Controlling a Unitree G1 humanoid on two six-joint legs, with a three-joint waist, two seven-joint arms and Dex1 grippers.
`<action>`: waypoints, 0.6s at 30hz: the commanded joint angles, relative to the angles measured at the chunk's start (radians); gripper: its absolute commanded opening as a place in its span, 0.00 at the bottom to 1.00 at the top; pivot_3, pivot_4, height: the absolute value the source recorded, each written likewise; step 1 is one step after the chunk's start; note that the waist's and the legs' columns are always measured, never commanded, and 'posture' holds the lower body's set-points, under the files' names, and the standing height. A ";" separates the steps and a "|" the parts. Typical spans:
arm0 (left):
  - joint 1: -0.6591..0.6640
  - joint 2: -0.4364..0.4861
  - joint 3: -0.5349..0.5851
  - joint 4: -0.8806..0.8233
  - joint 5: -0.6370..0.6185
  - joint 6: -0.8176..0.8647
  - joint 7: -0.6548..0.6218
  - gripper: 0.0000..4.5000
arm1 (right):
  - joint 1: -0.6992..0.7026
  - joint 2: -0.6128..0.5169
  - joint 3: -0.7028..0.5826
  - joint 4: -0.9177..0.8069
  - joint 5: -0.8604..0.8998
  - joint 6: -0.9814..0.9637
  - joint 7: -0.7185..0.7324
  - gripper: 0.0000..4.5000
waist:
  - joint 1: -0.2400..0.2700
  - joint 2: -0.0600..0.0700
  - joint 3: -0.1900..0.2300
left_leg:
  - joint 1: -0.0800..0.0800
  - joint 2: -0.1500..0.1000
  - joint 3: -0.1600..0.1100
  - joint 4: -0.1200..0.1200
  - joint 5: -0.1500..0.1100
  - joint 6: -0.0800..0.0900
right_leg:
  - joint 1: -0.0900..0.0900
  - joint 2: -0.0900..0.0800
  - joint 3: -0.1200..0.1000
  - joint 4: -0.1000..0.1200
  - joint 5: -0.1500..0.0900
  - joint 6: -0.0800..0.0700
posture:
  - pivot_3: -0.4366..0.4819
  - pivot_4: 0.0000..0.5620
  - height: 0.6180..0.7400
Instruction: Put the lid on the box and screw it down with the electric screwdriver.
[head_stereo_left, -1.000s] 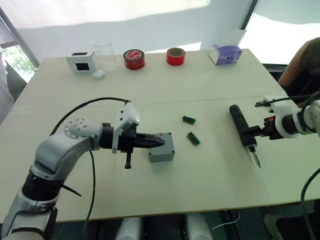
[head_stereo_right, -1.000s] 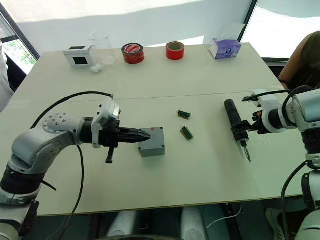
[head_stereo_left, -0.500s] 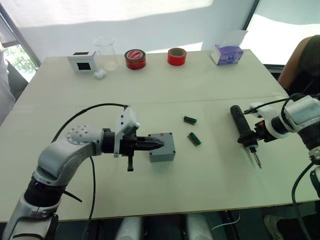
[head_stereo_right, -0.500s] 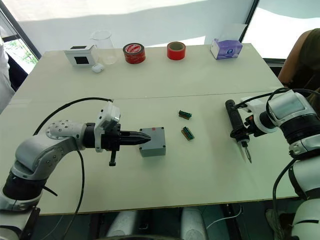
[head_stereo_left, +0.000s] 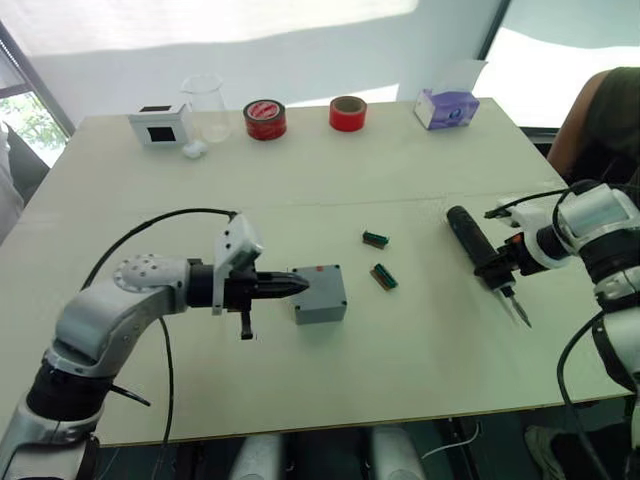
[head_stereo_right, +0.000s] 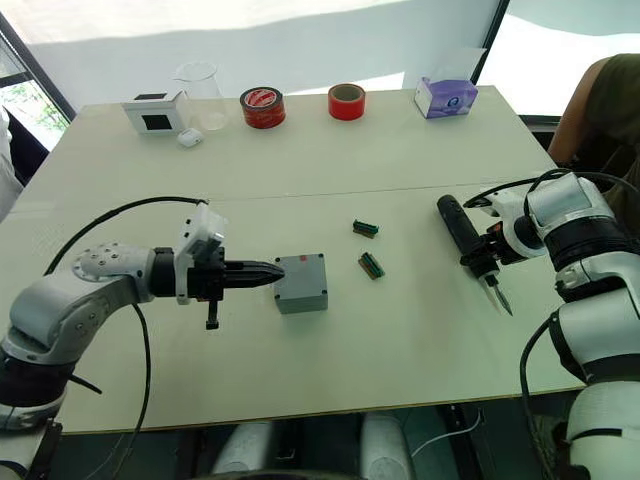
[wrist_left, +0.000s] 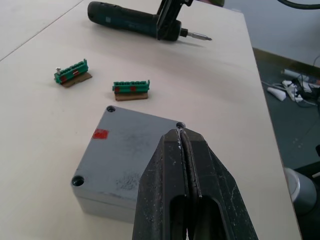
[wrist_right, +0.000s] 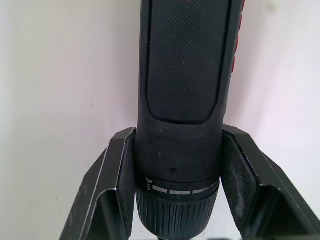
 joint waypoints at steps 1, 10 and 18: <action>-0.022 0.037 0.037 0.037 0.010 -0.018 -0.035 0.00 | -0.076 0.002 -0.246 -0.097 0.074 -0.094 -0.075 0.40 | 0.003 0.004 0.002 | 0.000 0.000 0.001 0.000 0.001 -0.002 | -0.001 0.000 0.001 0.001 0.000 0.000 | 0.48 0.27 1.00; -0.126 0.033 -0.043 0.151 0.074 -0.055 -0.120 0.00 | 0.300 0.451 -0.892 -0.990 0.496 -0.154 -0.472 0.40 | 0.021 0.004 0.003 | -0.002 0.001 -0.003 -0.004 0.004 -0.006 | -0.002 0.002 -0.001 0.002 0.000 0.000 | 0.48 0.27 1.00; -0.178 -0.017 -0.145 0.219 0.187 -0.131 -0.155 0.00 | 0.522 0.656 -0.696 -1.287 0.538 -0.326 -0.537 0.40 | 0.023 0.004 0.003 | -0.002 -0.002 -0.002 0.000 0.001 -0.001 | -0.001 -0.001 0.000 0.002 0.000 0.000 | 0.48 0.27 1.00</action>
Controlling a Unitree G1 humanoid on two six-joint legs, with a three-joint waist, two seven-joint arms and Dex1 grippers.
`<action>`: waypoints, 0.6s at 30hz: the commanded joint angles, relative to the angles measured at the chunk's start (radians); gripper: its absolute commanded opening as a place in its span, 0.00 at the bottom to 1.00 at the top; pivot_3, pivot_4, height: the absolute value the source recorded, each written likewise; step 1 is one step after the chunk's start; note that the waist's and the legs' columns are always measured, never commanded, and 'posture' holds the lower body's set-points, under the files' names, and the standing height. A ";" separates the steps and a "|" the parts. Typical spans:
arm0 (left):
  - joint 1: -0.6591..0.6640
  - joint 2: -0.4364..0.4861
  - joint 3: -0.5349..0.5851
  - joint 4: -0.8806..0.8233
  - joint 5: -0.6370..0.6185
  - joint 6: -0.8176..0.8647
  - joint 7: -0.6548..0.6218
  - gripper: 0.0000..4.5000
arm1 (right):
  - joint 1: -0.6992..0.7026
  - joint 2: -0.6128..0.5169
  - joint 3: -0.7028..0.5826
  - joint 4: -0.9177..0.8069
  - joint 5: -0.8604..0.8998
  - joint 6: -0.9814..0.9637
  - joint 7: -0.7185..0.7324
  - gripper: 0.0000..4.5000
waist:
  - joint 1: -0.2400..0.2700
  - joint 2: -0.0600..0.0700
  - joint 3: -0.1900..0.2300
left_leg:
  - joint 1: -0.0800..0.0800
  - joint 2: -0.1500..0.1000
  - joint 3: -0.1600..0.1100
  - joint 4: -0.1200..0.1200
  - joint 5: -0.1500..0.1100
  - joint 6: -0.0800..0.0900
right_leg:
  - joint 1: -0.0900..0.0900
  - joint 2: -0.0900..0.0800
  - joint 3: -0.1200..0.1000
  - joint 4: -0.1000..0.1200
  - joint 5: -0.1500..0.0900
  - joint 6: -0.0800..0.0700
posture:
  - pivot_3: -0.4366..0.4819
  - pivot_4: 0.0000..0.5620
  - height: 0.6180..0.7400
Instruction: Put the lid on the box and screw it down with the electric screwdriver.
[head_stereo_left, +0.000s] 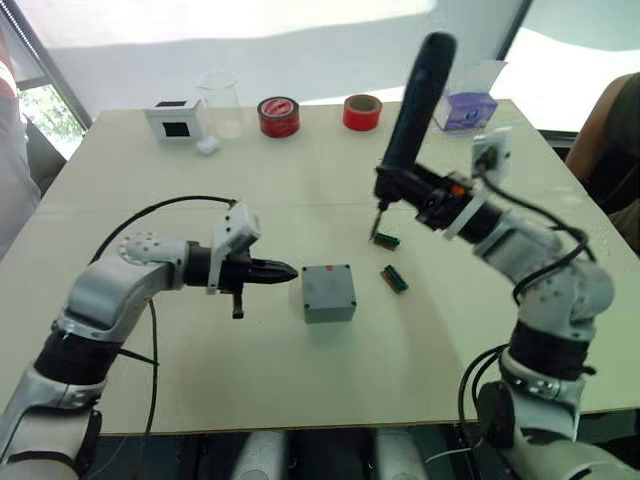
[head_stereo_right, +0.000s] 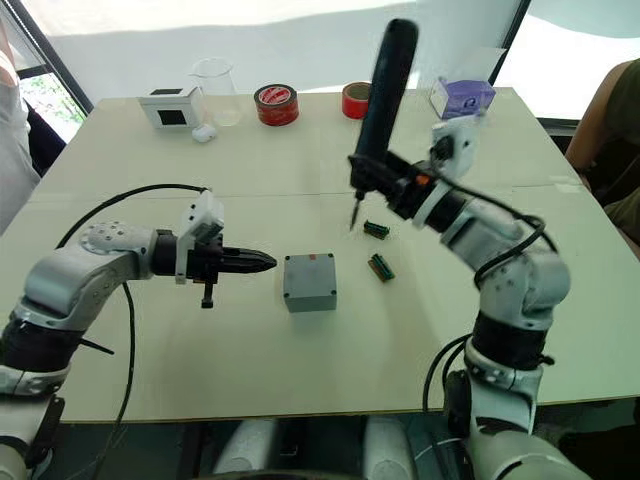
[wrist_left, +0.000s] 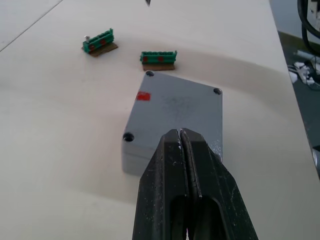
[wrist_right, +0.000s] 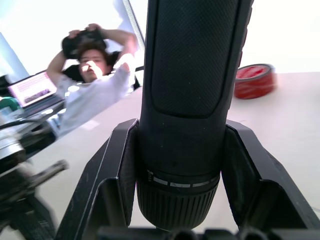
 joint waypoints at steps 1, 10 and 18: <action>-0.015 -0.008 -0.026 0.017 0.052 -0.054 -0.019 0.00 | 0.018 0.016 0.074 -0.080 -0.036 -0.152 -0.006 0.40 | -0.006 0.000 0.000 | 0.000 0.000 0.000 0.000 0.001 -0.001 | 0.000 0.000 0.000 0.000 0.000 0.000 | 0.48 0.27 1.00; -0.024 -0.075 -0.092 0.110 0.152 -0.128 -0.035 0.00 | 0.097 0.012 0.203 -0.053 -0.094 -0.297 0.006 0.40 | -0.020 0.000 0.000 | 0.000 0.001 0.000 -0.001 0.000 -0.001 | 0.000 0.002 0.000 0.000 0.000 0.000 | 0.48 0.27 1.00; -0.024 -0.107 -0.099 0.146 0.192 -0.161 -0.046 0.00 | 0.150 0.005 0.275 -0.006 -0.190 -0.412 -0.012 0.40 | -0.019 0.000 0.000 | 0.001 0.001 0.000 0.000 0.000 0.000 | 0.000 0.002 0.000 0.000 0.000 0.000 | 0.48 0.27 1.00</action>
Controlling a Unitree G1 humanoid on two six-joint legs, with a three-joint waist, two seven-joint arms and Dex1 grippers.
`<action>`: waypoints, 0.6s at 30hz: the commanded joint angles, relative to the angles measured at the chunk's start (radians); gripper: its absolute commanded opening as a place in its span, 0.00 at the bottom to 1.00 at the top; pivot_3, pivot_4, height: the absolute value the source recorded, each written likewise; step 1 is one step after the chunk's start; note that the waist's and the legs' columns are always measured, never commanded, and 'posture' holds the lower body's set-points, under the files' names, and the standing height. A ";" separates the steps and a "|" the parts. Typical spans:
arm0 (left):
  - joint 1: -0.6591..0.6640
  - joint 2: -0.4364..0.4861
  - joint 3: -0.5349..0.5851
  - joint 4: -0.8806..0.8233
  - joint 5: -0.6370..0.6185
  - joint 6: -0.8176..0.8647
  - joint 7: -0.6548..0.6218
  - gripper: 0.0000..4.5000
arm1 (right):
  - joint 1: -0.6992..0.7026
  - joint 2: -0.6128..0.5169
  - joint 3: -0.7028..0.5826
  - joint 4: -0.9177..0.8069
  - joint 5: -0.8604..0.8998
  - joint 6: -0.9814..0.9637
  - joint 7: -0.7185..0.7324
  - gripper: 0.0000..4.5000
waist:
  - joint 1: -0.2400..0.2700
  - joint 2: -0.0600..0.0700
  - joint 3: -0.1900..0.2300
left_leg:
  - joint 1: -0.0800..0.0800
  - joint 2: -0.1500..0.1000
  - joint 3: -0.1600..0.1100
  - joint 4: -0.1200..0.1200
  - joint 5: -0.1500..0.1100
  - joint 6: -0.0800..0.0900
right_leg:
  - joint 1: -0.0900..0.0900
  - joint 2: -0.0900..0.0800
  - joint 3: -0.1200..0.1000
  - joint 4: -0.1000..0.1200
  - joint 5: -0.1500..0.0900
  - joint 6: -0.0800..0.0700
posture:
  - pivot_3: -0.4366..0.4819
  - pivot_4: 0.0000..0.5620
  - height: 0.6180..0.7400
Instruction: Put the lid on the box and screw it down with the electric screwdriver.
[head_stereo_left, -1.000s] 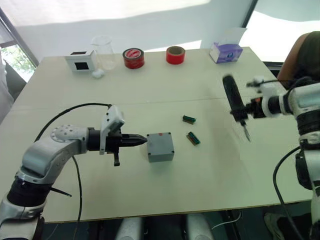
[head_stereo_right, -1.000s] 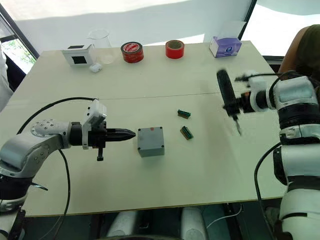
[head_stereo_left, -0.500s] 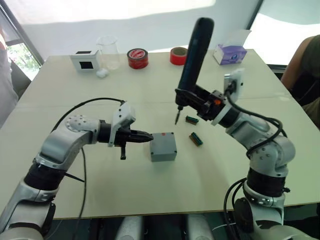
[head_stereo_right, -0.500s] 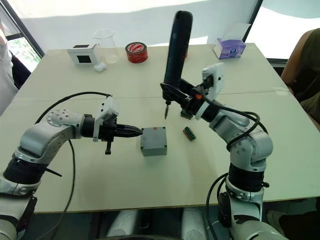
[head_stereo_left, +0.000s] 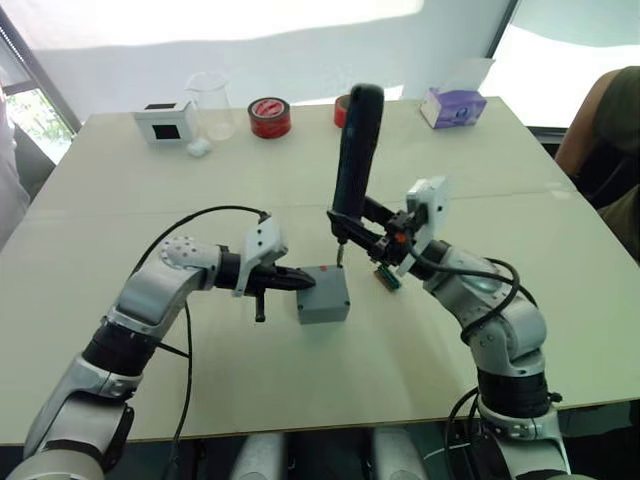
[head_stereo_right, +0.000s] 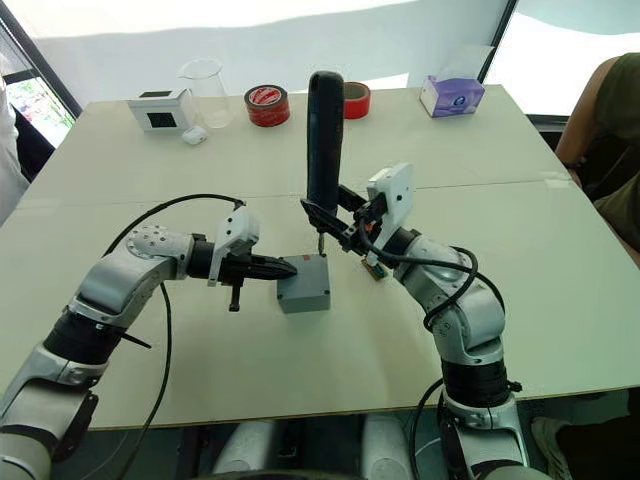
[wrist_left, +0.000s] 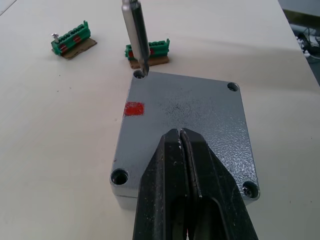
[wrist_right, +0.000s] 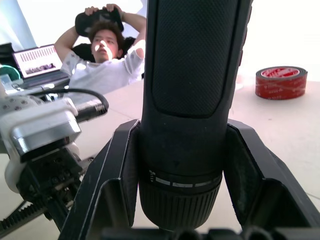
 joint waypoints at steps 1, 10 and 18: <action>-0.003 -0.004 -0.007 0.011 0.024 -0.009 -0.006 0.00 | -0.005 0.008 0.007 -0.017 -0.022 -0.080 -0.009 0.40 | 0.000 0.000 0.000 | 0.000 0.000 0.000 0.000 0.000 0.000 | 0.000 0.000 0.000 0.000 0.000 0.000 | 0.48 0.27 1.00; 0.002 -0.002 -0.004 0.014 0.038 -0.016 -0.020 0.00 | 0.055 -0.017 0.051 0.005 -0.056 -0.120 0.008 0.40 | 0.000 0.000 0.000 | 0.001 0.000 0.000 0.000 0.000 0.001 | 0.001 0.000 0.000 0.000 0.000 0.000 | 0.48 0.27 1.00; 0.017 -0.003 -0.021 -0.001 0.060 -0.016 -0.017 0.00 | 0.125 -0.037 0.088 0.045 -0.098 -0.114 -0.005 0.40 | 0.001 -0.002 -0.002 | 0.002 0.000 0.000 0.000 -0.001 0.001 | 0.003 0.000 0.000 0.000 0.000 0.000 | 0.48 0.27 1.00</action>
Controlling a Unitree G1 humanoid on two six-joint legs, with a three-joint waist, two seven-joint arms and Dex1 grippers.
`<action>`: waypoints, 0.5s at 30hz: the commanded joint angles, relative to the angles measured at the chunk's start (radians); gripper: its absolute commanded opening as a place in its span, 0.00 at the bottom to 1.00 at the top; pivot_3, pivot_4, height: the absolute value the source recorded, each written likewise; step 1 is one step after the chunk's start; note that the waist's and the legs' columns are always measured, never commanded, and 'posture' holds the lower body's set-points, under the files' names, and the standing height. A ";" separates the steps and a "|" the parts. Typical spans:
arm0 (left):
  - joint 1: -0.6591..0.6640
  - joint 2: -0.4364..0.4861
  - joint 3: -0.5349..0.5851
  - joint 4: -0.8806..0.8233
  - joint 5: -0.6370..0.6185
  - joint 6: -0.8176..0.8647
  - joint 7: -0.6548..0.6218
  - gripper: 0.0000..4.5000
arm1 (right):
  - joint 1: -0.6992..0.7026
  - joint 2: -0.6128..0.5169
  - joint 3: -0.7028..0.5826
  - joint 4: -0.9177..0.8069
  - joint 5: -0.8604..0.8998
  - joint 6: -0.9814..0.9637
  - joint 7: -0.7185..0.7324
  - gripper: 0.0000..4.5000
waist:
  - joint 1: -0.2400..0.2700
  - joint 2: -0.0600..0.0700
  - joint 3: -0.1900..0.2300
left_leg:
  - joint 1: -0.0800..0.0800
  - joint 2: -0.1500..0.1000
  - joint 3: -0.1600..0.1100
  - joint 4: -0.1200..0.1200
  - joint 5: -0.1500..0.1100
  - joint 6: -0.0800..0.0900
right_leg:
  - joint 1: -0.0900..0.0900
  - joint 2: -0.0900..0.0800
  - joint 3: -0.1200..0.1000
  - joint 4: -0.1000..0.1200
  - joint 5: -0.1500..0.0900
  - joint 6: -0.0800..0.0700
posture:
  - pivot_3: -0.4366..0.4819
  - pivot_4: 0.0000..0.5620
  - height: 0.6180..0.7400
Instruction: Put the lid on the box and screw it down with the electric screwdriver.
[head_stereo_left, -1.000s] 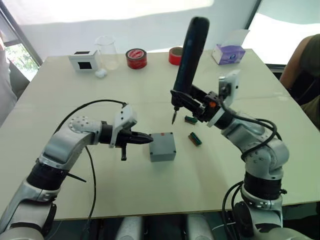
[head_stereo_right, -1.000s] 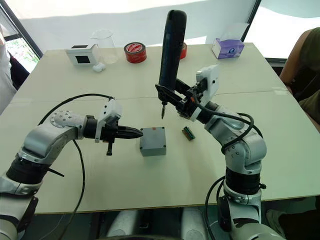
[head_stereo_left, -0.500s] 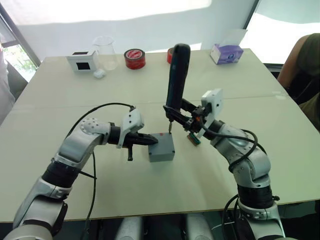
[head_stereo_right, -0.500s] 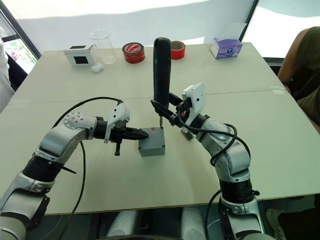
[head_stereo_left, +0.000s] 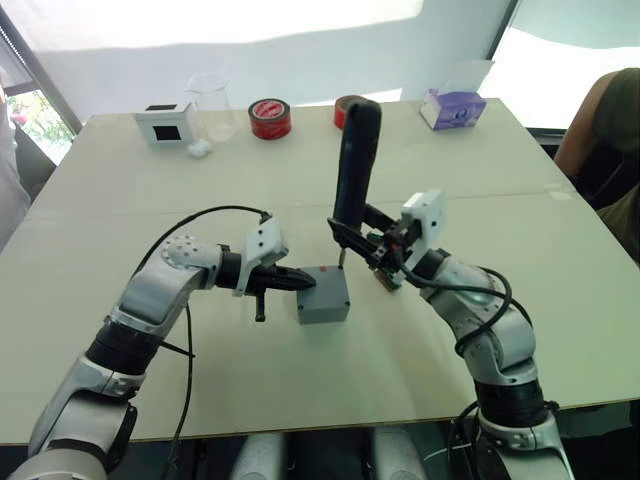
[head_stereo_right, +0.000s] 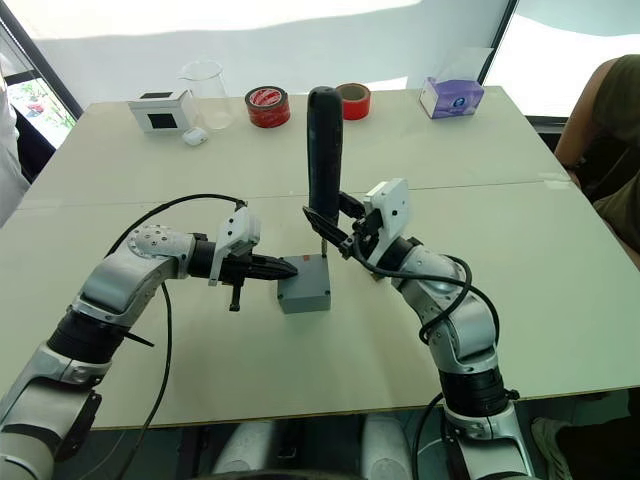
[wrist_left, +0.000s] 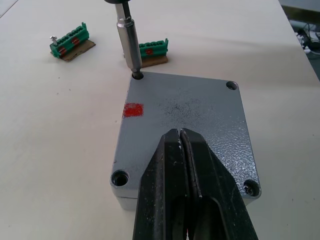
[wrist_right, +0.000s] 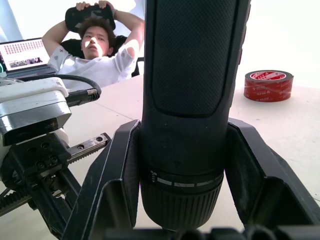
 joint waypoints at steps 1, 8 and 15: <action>0.022 0.010 -0.030 -0.013 0.039 -0.003 0.002 0.00 | 0.063 -0.016 0.036 0.032 -0.033 0.041 -0.023 0.40 | 0.000 -0.001 -0.001 | 0.001 0.000 0.000 0.000 0.000 0.000 | 0.001 0.000 0.000 0.000 0.000 0.000 | 0.48 0.27 1.00; 0.030 0.007 -0.036 -0.008 0.056 -0.013 -0.002 0.00 | 0.094 -0.030 0.077 0.062 -0.071 0.050 -0.048 0.40 | 0.002 -0.004 -0.008 | 0.020 0.000 -0.001 -0.003 -0.003 0.005 | 0.021 0.000 0.000 -0.004 -0.002 0.000 | 0.48 0.27 1.00; 0.035 0.002 -0.038 -0.011 0.061 -0.015 -0.002 0.00 | 0.119 -0.038 0.096 0.077 -0.089 0.026 -0.045 0.40 | 0.003 -0.007 -0.020 | 0.020 0.000 -0.001 -0.003 -0.003 0.005 | 0.021 0.000 0.000 -0.005 -0.002 0.000 | 0.48 0.27 1.00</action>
